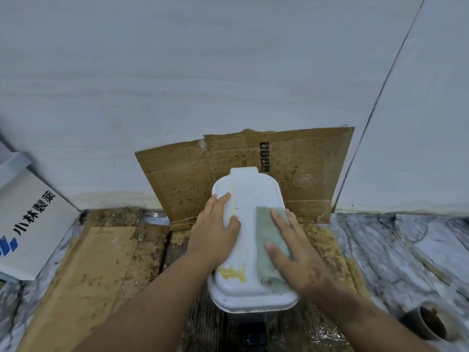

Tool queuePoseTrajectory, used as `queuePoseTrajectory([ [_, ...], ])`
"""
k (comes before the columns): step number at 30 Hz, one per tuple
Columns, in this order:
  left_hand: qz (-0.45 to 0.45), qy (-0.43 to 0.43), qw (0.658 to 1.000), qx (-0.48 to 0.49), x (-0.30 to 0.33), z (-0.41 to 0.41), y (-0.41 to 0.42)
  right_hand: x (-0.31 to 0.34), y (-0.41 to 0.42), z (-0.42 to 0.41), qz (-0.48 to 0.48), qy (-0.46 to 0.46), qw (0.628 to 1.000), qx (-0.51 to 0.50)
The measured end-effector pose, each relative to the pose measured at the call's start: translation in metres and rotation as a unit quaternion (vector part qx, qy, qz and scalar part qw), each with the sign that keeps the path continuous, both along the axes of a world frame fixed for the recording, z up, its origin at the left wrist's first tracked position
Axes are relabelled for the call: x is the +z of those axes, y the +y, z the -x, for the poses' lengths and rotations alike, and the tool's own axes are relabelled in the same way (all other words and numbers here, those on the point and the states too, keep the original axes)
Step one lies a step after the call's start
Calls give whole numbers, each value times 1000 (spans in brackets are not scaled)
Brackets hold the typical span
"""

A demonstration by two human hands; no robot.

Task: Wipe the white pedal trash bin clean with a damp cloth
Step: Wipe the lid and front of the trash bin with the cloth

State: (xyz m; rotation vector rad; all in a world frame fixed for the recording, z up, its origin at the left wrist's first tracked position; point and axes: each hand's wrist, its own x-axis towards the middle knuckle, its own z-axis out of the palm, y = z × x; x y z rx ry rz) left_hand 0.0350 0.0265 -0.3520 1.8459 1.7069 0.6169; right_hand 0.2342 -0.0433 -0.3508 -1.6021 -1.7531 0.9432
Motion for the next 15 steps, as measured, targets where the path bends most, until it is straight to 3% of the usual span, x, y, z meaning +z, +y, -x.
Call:
queuePoseTrajectory([
  [4, 2, -3, 1000, -3, 1, -1, -1, 3, 8, 4, 32, -59, 998, -9],
  [8, 1, 6, 1000, -3, 0, -1, 2, 6, 89, 12, 8, -113, 993, -16],
  [15, -3, 3, 1000, 2, -2, -1, 6, 33, 210, 29, 67, -184, 981, 10],
])
